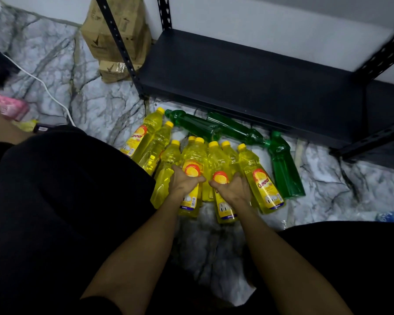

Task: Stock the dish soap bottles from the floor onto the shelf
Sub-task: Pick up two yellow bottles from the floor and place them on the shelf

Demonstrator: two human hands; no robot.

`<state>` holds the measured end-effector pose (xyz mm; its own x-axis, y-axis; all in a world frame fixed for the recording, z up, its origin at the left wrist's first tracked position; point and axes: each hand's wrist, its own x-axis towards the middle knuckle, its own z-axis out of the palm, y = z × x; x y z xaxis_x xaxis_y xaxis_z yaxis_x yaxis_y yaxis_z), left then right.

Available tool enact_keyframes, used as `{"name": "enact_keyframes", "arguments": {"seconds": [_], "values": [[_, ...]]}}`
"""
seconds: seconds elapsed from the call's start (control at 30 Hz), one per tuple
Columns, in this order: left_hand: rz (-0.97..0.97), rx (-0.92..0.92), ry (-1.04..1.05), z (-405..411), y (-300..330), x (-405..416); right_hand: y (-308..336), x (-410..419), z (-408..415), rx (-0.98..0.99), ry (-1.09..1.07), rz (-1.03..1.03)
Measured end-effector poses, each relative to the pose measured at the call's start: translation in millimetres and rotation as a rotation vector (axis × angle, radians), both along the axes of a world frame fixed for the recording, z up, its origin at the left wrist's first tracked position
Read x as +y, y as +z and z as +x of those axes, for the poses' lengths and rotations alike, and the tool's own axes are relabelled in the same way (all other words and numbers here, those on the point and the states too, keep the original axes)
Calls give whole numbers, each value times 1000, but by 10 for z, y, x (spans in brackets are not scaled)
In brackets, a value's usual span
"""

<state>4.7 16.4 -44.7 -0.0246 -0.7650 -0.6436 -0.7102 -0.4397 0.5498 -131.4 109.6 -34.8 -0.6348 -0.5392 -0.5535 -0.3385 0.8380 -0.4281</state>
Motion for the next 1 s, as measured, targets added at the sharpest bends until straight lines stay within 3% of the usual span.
{"name": "enact_keyframes", "arguments": {"seconds": [0.13,0.33,0.6,1.0], "values": [[-12,-35,-21,-47,20,54,33,-46,33,34,13,23],[-52,-24,-86,-86,91,156,29,53,-34,-101,-43,-106],[-62,178,-114,-126,347,249,256,195,-182,-395,-144,-363],[-225,465,-247,-373,1128,268,1063,372,-402,-367,-231,-591]]}}
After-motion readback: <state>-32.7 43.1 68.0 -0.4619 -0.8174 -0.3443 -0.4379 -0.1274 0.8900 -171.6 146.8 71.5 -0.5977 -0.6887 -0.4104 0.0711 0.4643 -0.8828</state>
